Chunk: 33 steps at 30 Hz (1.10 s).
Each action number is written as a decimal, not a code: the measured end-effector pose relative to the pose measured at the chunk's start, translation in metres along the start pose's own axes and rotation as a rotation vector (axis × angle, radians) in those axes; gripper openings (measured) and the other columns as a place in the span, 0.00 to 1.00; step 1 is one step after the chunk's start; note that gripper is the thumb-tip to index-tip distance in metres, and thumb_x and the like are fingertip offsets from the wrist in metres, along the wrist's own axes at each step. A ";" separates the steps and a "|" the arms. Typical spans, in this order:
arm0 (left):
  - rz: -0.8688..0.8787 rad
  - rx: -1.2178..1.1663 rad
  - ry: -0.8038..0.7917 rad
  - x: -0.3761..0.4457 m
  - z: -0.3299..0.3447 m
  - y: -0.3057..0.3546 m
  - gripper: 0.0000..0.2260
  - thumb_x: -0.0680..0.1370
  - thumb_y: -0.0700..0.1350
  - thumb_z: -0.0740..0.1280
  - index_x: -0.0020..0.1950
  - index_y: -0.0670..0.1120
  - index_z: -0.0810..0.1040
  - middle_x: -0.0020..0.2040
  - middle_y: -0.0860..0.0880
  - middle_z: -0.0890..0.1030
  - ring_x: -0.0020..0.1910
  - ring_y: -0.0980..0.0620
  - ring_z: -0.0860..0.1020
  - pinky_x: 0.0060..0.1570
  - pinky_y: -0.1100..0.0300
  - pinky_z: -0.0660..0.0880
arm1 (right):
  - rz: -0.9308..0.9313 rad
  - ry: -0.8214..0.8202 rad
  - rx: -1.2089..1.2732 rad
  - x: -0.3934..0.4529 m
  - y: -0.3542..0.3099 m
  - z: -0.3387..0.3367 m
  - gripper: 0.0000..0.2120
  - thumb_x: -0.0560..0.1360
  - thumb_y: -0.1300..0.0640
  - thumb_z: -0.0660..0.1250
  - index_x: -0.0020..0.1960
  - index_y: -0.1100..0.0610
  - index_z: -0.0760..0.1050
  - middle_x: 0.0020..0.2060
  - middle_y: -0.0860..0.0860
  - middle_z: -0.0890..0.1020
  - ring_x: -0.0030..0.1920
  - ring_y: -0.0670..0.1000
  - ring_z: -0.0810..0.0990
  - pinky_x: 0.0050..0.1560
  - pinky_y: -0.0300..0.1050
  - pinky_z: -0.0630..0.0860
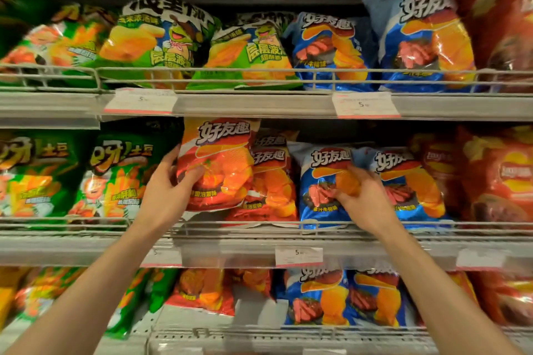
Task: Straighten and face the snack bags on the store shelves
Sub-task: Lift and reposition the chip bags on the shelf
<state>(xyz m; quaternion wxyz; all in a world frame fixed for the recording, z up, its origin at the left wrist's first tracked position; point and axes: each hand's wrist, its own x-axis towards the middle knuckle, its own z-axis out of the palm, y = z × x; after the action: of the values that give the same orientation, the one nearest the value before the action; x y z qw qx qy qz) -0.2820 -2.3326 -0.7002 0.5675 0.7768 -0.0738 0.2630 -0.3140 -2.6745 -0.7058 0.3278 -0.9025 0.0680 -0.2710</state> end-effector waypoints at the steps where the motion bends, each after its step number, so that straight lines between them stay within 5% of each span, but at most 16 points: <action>1: -0.005 0.051 0.005 0.004 -0.007 -0.003 0.30 0.79 0.54 0.71 0.79 0.57 0.63 0.62 0.52 0.81 0.59 0.49 0.82 0.63 0.44 0.78 | 0.005 -0.002 -0.013 0.000 -0.001 0.000 0.28 0.77 0.52 0.73 0.74 0.55 0.69 0.73 0.59 0.68 0.67 0.62 0.74 0.69 0.54 0.70; 7: 0.026 0.528 -0.106 0.012 -0.017 -0.024 0.31 0.84 0.51 0.63 0.84 0.49 0.54 0.72 0.43 0.76 0.68 0.41 0.76 0.64 0.49 0.74 | 0.038 -0.024 -0.125 0.000 0.000 0.007 0.30 0.78 0.50 0.69 0.77 0.54 0.64 0.77 0.57 0.62 0.71 0.63 0.72 0.70 0.56 0.69; 10: 0.031 0.661 -0.099 0.014 -0.012 -0.040 0.28 0.84 0.51 0.62 0.82 0.46 0.59 0.77 0.39 0.68 0.75 0.39 0.68 0.71 0.45 0.69 | 0.042 -0.028 -0.161 0.001 0.001 0.011 0.30 0.78 0.47 0.67 0.77 0.52 0.64 0.77 0.56 0.61 0.70 0.63 0.73 0.69 0.59 0.71; 15: 0.211 0.756 -0.010 0.014 0.002 -0.035 0.30 0.78 0.63 0.57 0.75 0.48 0.73 0.76 0.41 0.69 0.74 0.37 0.66 0.71 0.42 0.66 | 0.035 -0.012 -0.223 0.003 0.002 0.014 0.29 0.78 0.45 0.66 0.77 0.52 0.65 0.76 0.57 0.64 0.70 0.64 0.71 0.69 0.60 0.70; 20: 0.129 0.830 -0.171 0.017 0.021 -0.032 0.30 0.79 0.68 0.56 0.78 0.56 0.67 0.78 0.46 0.68 0.76 0.42 0.65 0.75 0.44 0.61 | 0.013 0.044 -0.223 0.002 0.002 0.016 0.29 0.75 0.45 0.64 0.74 0.54 0.70 0.74 0.59 0.67 0.71 0.63 0.69 0.70 0.62 0.70; 24: 0.123 0.810 -0.230 0.021 0.020 -0.039 0.29 0.79 0.65 0.62 0.79 0.57 0.67 0.78 0.50 0.68 0.77 0.45 0.65 0.76 0.45 0.60 | -0.190 0.208 -0.202 -0.006 -0.016 0.025 0.23 0.76 0.51 0.69 0.69 0.56 0.75 0.72 0.60 0.71 0.71 0.62 0.69 0.70 0.63 0.69; 29: 0.138 0.752 -0.251 0.021 0.016 -0.039 0.30 0.75 0.65 0.65 0.76 0.59 0.70 0.77 0.52 0.70 0.75 0.46 0.66 0.75 0.44 0.61 | -0.455 -0.018 -0.268 -0.009 -0.076 0.070 0.27 0.80 0.40 0.62 0.76 0.49 0.69 0.79 0.54 0.62 0.80 0.57 0.58 0.79 0.57 0.57; 33: 0.161 0.731 -0.219 0.017 0.013 -0.037 0.33 0.69 0.65 0.62 0.74 0.59 0.72 0.74 0.52 0.72 0.75 0.46 0.65 0.74 0.46 0.61 | -0.438 -0.225 -0.311 0.002 -0.090 0.094 0.35 0.79 0.34 0.58 0.81 0.45 0.54 0.83 0.52 0.49 0.82 0.56 0.46 0.80 0.56 0.48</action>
<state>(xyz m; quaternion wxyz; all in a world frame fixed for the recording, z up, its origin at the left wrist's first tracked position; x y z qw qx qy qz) -0.2483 -2.3290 -0.7256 0.2198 0.9429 -0.0961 0.2312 -0.2675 -2.5534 -0.7087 0.1246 -0.9594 -0.1247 -0.2200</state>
